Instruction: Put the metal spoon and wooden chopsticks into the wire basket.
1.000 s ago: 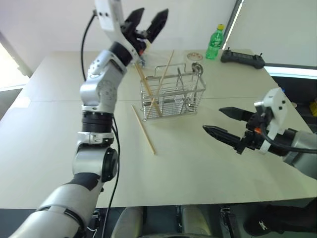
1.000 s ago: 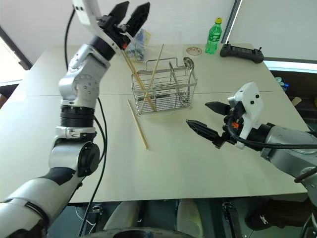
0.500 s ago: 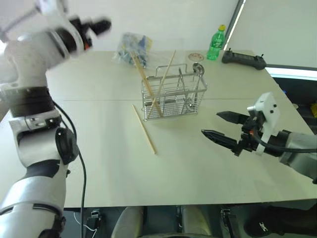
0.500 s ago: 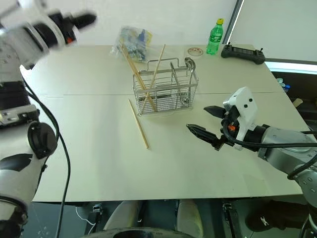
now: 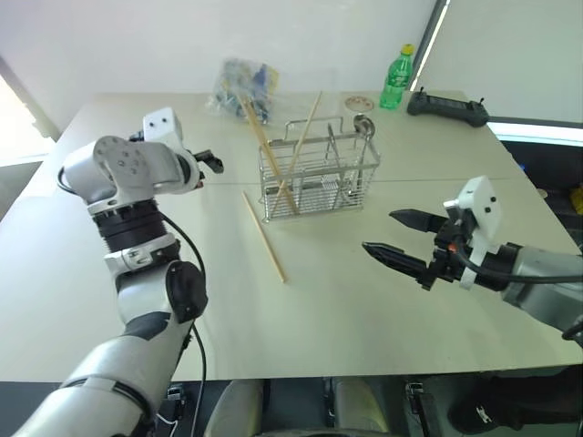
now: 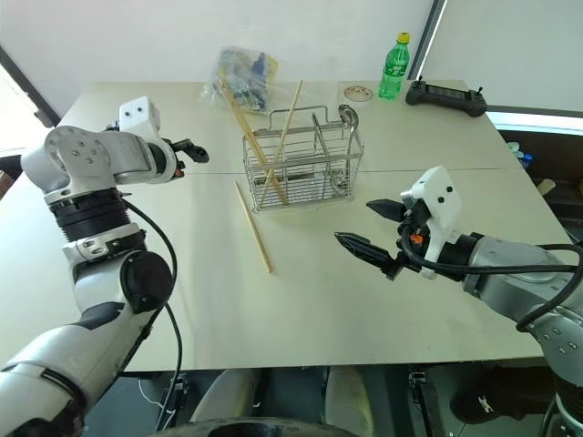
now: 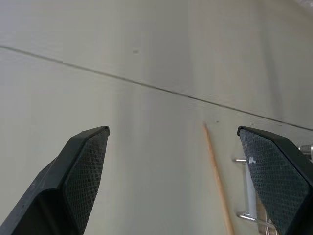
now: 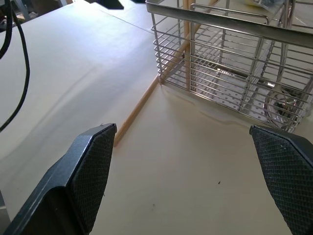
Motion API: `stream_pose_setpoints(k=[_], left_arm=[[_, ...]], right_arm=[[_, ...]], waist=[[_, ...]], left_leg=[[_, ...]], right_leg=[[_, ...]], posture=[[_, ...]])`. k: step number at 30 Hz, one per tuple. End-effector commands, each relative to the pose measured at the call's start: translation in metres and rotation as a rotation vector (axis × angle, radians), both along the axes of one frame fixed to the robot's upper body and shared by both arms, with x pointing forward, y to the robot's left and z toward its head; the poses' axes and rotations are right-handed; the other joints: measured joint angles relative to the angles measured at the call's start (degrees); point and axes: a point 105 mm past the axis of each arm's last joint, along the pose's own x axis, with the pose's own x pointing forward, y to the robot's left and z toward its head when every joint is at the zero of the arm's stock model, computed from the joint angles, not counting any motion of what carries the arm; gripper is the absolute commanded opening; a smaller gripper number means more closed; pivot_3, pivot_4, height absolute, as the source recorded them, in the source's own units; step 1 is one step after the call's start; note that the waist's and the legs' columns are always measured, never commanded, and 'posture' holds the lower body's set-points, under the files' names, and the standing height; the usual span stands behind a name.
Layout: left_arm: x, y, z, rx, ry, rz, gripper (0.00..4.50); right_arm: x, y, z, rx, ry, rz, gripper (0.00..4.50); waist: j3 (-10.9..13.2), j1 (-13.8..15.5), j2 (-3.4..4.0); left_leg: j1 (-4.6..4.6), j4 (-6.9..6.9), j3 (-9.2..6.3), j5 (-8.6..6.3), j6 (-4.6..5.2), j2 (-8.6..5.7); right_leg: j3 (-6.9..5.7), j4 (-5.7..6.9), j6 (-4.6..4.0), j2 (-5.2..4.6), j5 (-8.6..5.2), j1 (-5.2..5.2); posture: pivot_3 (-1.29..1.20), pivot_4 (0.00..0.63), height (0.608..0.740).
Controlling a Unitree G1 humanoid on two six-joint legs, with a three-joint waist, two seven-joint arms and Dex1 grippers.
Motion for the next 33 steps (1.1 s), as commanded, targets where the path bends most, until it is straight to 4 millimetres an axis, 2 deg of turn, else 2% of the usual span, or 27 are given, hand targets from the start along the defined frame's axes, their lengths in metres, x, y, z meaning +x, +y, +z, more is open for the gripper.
stream_pose_setpoints(k=[1, 6, 10, 26, 33], left_arm=[[-0.003, -0.009, 0.003, 0.007, -0.003, 0.002, 4.43], [-0.006, -0.034, -0.024, 0.001, 0.076, -0.061, 4.43], [-0.006, -0.044, -0.039, 0.015, 0.119, -0.079, 4.43], [0.02, -0.065, -0.054, -0.027, 0.113, -0.121, 4.43], [0.021, -0.07, -0.065, -0.003, 0.158, -0.161, 4.43]], right_arm=[[-0.003, 0.01, 0.009, 0.02, -0.056, 0.028, 4.5], [-0.003, 0.009, 0.008, 0.034, -0.05, 0.027, 4.5], [-0.002, 0.009, 0.01, 0.039, -0.044, 0.038, 4.5], [-0.002, 0.011, 0.018, 0.053, -0.037, 0.037, 4.5], [-0.002, 0.011, 0.019, 0.057, -0.038, 0.015, 4.5]], waist=[[0.0, 0.0, 0.0], [0.0, 0.1, -0.01], [0.0, 0.0, -0.02], [0.0, 0.1, 0.0], [0.0, 0.3, 0.02]], left_leg=[[0.0, 0.0, 0.0, 0.0, -0.01, -0.01], [-0.01, 0.02, 0.02, 0.0, -0.03, -0.02], [-0.01, 0.01, 0.04, 0.0, -0.03, -0.03], [-0.01, 0.02, 0.07, -0.01, -0.03, -0.04], [0.0, 0.03, 0.07, -0.01, -0.03, -0.04]], right_leg=[[0.0, 0.0, 0.0, 0.0, 0.0, 0.0], [0.0, -0.04, 0.01, -0.03, 0.0, 0.03], [0.0, -0.03, 0.0, -0.02, 0.0, 0.0], [-0.01, -0.05, 0.01, -0.05, 0.0, 0.01], [-0.01, -0.04, 0.01, -0.05, 0.01, 0.04]], posture=[[0.0, 0.15, 0.713], [0.0, 0.15, 0.713], [0.0, 0.15, 0.713], [0.0, 0.15, 0.713], [0.0, 0.15, 0.713]])
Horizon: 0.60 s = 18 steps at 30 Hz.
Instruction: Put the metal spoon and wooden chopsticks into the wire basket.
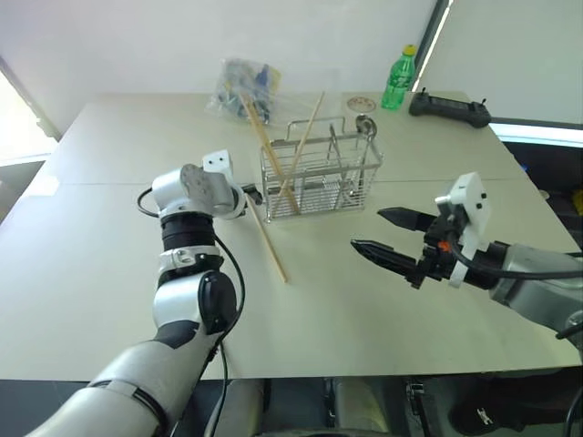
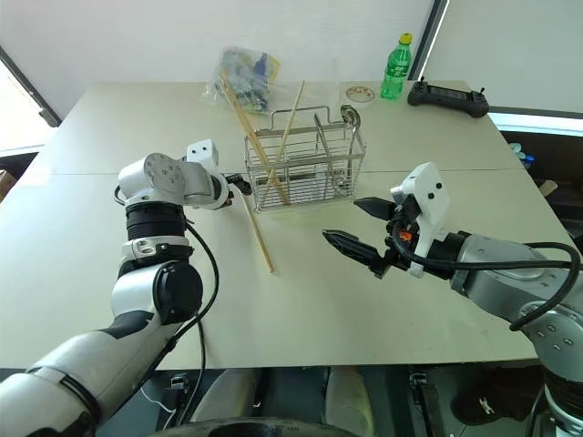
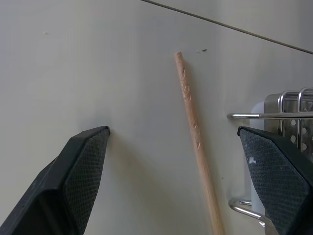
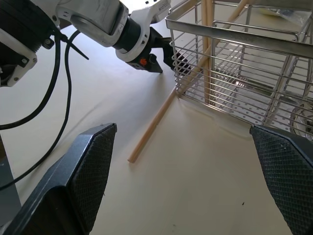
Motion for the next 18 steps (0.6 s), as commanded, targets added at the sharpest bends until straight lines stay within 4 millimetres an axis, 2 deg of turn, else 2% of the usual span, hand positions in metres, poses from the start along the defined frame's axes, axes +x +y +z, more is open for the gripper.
stream_pose_setpoints(k=[1, 9, 15, 18], left_arm=[[0.003, -0.007, -0.002, 0.018, 0.007, -0.039, 4.43], [0.012, -0.002, -0.006, 0.112, 0.012, -0.042, 4.43], [0.014, 0.0, -0.006, 0.119, 0.019, -0.045, 4.43], [0.013, 0.0, -0.006, 0.113, 0.024, -0.044, 3.6]], right_arm=[[-0.002, 0.001, 0.014, 0.003, -0.054, 0.001, 4.5], [0.0, 0.0, 0.017, 0.014, -0.065, -0.025, 4.5], [0.002, 0.0, 0.019, 0.019, -0.074, -0.044, 4.5], [0.003, 0.0, 0.02, 0.027, -0.076, -0.05, 4.5]], waist=[[0.0, 0.0, 0.01], [-0.1, 0.5, 0.09], [-0.1, 1.1, 0.11], [-0.1, 1.1, 0.12]], left_leg=[[0.01, 0.0, 0.0, 0.0, 0.0, 0.0], [0.08, 0.01, 0.01, 0.0, 0.0, 0.02], [0.1, 0.01, 0.04, 0.0, 0.0, 0.04], [0.1, 0.0, 0.05, 0.0, 0.0, 0.04]], right_leg=[[0.0, 0.0, 0.0, 0.0, 0.0, 0.01], [0.0, 0.0, 0.03, 0.0, 0.0, 0.07], [0.0, 0.01, 0.04, 0.0, 0.01, 0.07], [0.0, 0.01, 0.04, 0.0, 0.01, 0.07]], posture=[[0.0, 0.15, 0.713], [0.0, 0.15, 0.713], [0.0, 0.15, 0.713], [0.0, 0.15, 0.713]])
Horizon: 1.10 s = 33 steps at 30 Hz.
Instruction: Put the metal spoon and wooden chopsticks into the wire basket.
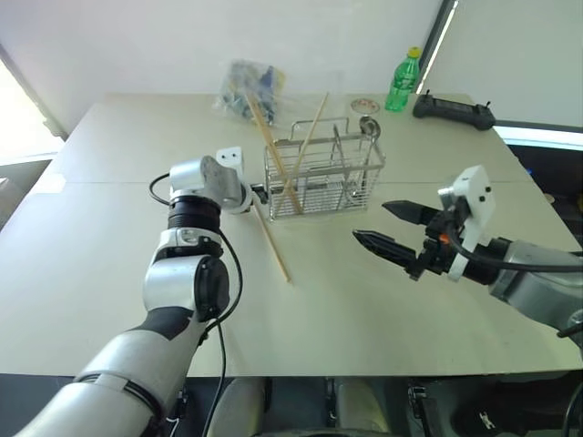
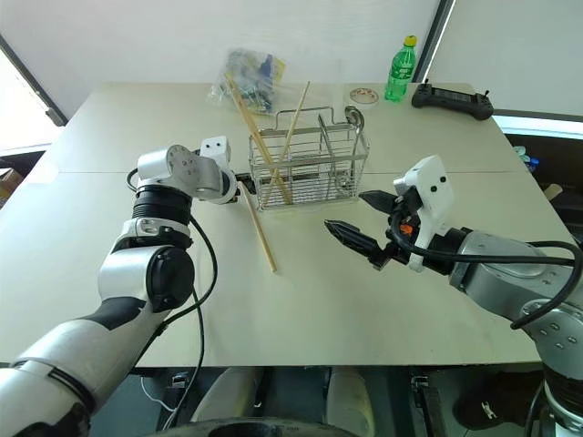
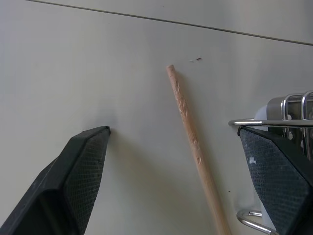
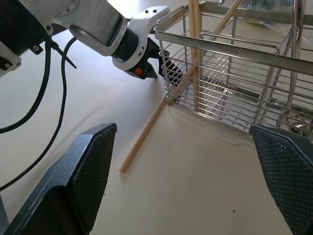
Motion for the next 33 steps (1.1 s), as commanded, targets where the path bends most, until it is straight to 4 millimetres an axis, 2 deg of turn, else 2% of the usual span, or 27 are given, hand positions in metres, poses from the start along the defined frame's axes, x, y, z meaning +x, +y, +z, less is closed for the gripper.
stream_pose_setpoints(k=[1, 3, 6, 7, 20, 26, 27, 30, 33], left_arm=[[0.0, 0.005, -0.002, 0.002, 0.01, 0.014, 3.1], [-0.001, 0.006, -0.003, -0.002, 0.012, 0.017, 2.17], [-0.001, 0.005, -0.003, -0.013, 0.02, 0.021, 0.46], [-0.002, 0.005, -0.004, -0.016, 0.022, 0.021, 0.05], [-0.004, 0.017, -0.006, -0.025, 0.037, 0.068, 0.05], [-0.001, 0.015, 0.006, -0.044, 0.007, 0.071, 0.05], [-0.001, 0.016, 0.009, -0.043, 0.004, 0.071, 0.6], [-0.001, 0.017, 0.015, -0.041, 0.002, 0.07, 1.79], [-0.003, 0.019, 0.023, -0.035, -0.001, 0.064, 3.39]], right_arm=[[-0.001, 0.001, 0.014, 0.016, -0.056, 0.004, 4.5], [-0.001, 0.001, 0.014, 0.017, -0.056, 0.002, 4.5], [0.0, 0.0, 0.016, 0.017, -0.058, 0.001, 4.5], [0.0, 0.0, 0.016, 0.018, -0.058, 0.0, 4.5], [0.004, -0.002, 0.019, 0.015, -0.062, 0.0, 4.5], [0.005, -0.001, 0.018, 0.014, -0.06, 0.004, 4.5], [0.005, -0.001, 0.018, 0.013, -0.059, 0.005, 4.5], [0.005, -0.002, 0.018, 0.013, -0.057, 0.004, 4.5], [0.006, -0.002, 0.016, 0.011, -0.054, 0.004, 4.5]], waist=[[0.0, 0.0, 0.0], [0.0, 0.1, -0.01], [0.0, 0.2, -0.03], [0.0, 0.2, -0.03], [0.0, 0.1, -0.03], [0.0, 0.1, -0.03], [0.0, 0.1, -0.03], [0.0, 0.0, -0.04], [0.0, -0.1, -0.04]], left_leg=[[0.0, -0.01, 0.0, 0.0, 0.0, 0.0], [-0.01, -0.02, 0.0, 0.0, 0.0, 0.0], [-0.07, 0.0, -0.03, 0.0, 0.0, -0.02], [-0.09, 0.0, -0.03, 0.0, 0.0, -0.02], [-0.09, -0.02, -0.03, 0.0, 0.0, -0.03], [-0.09, -0.03, -0.03, 0.0, 0.0, -0.02], [-0.09, -0.03, -0.02, 0.0, 0.0, -0.02], [-0.09, -0.03, -0.02, 0.0, 0.0, -0.02], [-0.09, -0.06, 0.0, 0.0, 0.0, -0.02]], right_leg=[[0.0, 0.0, 0.0, 0.0, 0.0, -0.01], [0.0, 0.0, 0.0, 0.0, 0.0, -0.01], [0.0, -0.02, 0.0, -0.02, 0.01, -0.02], [0.0, -0.04, 0.0, -0.03, 0.01, -0.02], [0.0, -0.05, 0.01, -0.02, 0.01, -0.05], [0.0, -0.04, 0.01, -0.02, 0.01, -0.07], [0.0, -0.04, 0.01, -0.02, 0.01, -0.07], [0.0, -0.05, 0.01, -0.02, 0.01, -0.07], [0.0, -0.04, 0.01, -0.01, 0.01, -0.11]], posture=[[0.0, 0.15, 0.713], [0.0, 0.15, 0.713], [0.0, 0.15, 0.713], [0.0, 0.15, 0.713], [0.0, 0.15, 0.713], [0.0, 0.15, 0.713], [0.0, 0.15, 0.713], [0.0, 0.15, 0.713], [0.0, 0.15, 0.713]])
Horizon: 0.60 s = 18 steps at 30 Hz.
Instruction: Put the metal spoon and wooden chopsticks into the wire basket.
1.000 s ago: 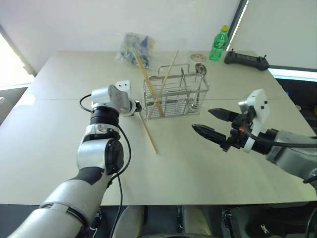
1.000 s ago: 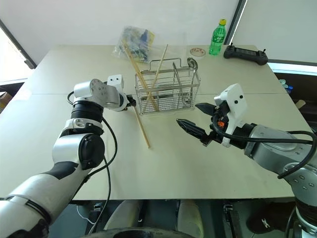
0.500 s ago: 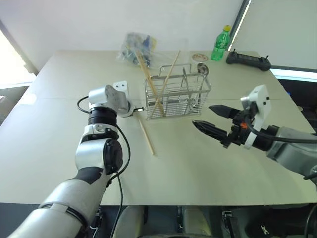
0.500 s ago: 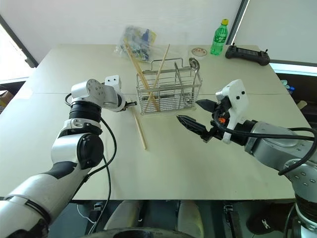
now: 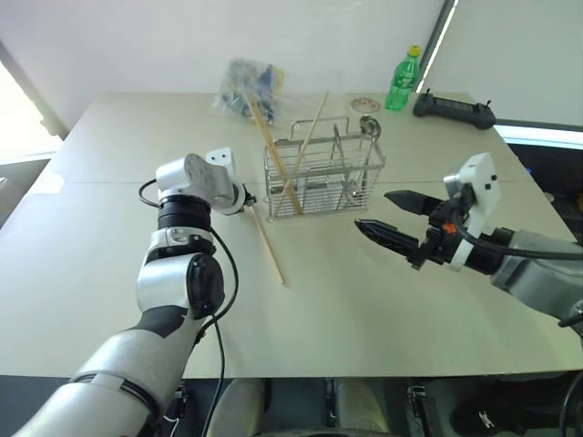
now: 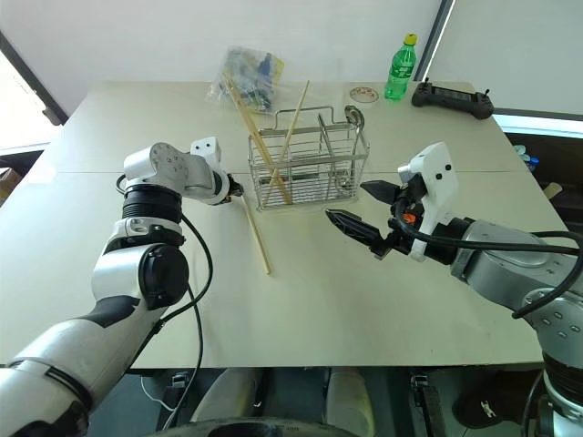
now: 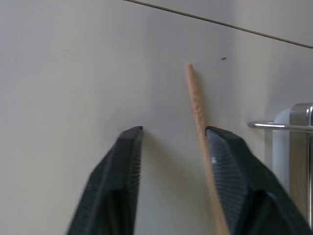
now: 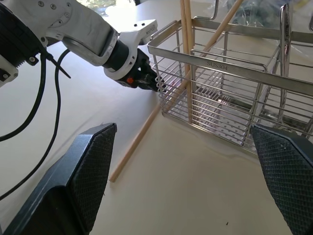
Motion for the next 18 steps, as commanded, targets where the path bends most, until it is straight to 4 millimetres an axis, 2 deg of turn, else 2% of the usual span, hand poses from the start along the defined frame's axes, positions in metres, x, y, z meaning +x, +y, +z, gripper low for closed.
stream_pose_setpoints(k=[1, 7, 13, 18], left_arm=[[0.002, 0.007, 0.023, 0.019, -0.045, 0.01, 3.82], [0.005, 0.0, 0.034, 0.011, -0.078, -0.015, 3.82], [0.008, -0.01, 0.011, 0.033, -0.047, -0.025, 3.82], [0.012, -0.014, 0.004, 0.041, -0.045, -0.033, 3.82]], right_arm=[[0.0, 0.0, 0.007, -0.008, -0.037, 0.003, 4.5], [0.0, -0.001, 0.005, -0.012, -0.037, 0.005, 4.5], [-0.001, -0.001, 0.009, -0.016, -0.053, 0.004, 4.5], [-0.001, -0.002, 0.009, -0.015, -0.057, -0.009, 4.5]], waist=[[0.0, 0.0, 0.0], [0.0, 0.2, -0.04], [0.0, 0.2, -0.06], [0.0, 0.3, -0.03]], left_leg=[[0.0, 0.0, 0.0, 0.0, 0.0, -0.01], [-0.02, 0.0, 0.01, 0.0, 0.0, -0.01], [-0.04, 0.01, 0.0, 0.0, 0.0, -0.01], [-0.02, 0.01, 0.01, 0.0, 0.0, -0.02]], right_leg=[[0.0, 0.0, 0.0, 0.01, 0.0, -0.01], [0.0, -0.01, 0.0, 0.0, 0.0, -0.02], [0.0, -0.02, 0.0, -0.01, 0.0, -0.01], [0.0, -0.01, 0.0, 0.0, 0.0, 0.0]], posture=[[0.0, 0.15, 0.713], [0.0, 0.15, 0.713], [0.0, 0.15, 0.713], [0.0, 0.15, 0.713]])
